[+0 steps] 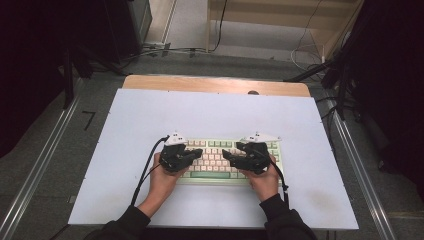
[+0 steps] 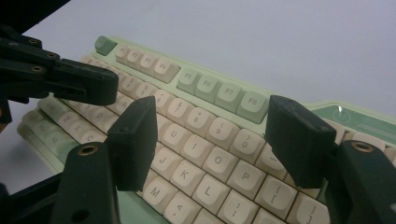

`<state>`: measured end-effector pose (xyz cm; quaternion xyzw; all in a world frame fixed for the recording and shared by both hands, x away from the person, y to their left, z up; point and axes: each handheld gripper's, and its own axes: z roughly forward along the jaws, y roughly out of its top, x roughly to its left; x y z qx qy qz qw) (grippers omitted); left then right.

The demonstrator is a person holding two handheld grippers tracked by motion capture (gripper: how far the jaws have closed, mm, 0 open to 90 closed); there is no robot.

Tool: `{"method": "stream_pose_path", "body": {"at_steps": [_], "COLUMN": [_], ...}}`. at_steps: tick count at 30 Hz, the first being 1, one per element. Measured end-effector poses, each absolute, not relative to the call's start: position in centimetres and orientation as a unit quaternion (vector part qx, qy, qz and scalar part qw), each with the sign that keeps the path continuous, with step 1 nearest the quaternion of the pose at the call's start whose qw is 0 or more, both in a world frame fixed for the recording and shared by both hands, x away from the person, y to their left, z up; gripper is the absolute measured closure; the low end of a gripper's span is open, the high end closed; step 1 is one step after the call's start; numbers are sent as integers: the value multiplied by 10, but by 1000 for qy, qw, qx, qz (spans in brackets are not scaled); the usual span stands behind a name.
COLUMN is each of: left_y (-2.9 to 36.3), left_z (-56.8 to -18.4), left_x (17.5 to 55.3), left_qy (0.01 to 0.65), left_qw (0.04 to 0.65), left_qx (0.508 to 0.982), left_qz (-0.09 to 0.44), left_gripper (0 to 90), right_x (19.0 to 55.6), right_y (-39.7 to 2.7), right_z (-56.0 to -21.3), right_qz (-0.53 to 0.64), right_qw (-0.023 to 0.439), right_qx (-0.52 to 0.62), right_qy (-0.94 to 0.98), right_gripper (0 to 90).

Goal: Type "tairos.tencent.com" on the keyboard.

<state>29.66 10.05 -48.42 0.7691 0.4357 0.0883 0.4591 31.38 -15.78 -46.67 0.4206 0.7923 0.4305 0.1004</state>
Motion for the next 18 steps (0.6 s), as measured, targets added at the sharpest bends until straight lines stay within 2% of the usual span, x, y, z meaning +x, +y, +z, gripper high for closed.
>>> {"method": "stream_pose_path", "body": {"at_steps": [18], "left_y": [95], "left_z": [-490], "left_x": [303], "left_qy": [444], "left_qw": [426], "left_qx": [782], "left_qz": [96], "left_gripper": [900], "right_x": [314], "right_y": [-157], "right_z": [-469], "right_qz": [425], "right_qw": [100], "right_qx": [420], "right_qy": [795], "right_gripper": [328]}}
